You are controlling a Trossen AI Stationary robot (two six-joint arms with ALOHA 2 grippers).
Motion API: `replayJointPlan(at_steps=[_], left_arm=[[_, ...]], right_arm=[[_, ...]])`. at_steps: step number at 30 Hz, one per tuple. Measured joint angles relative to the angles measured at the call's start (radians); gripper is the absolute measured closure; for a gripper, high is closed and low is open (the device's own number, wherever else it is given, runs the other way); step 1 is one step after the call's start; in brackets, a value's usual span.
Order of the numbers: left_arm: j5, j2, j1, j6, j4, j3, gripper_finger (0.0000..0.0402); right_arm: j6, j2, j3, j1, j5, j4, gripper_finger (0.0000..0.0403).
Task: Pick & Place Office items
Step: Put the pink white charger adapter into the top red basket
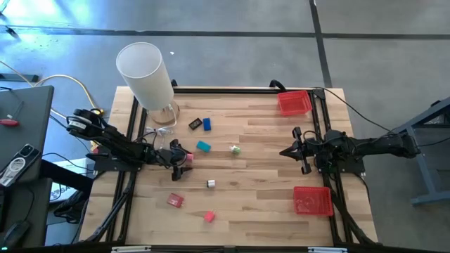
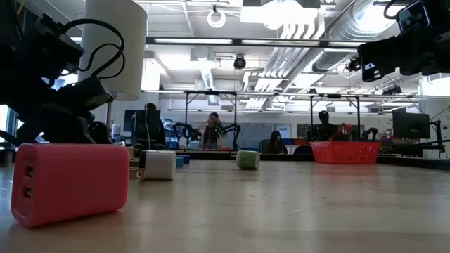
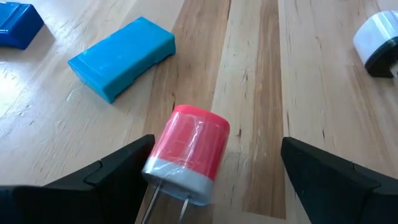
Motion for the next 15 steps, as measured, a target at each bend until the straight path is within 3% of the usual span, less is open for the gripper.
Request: replayJointPlan(at_steps=[15], left_arm=[[-0.059,0.0,-0.04,0.029,-0.002,0.0,0.0059]], right_arm=[[0.0,0.0,0.0,0.0,0.0,0.0,0.04]])
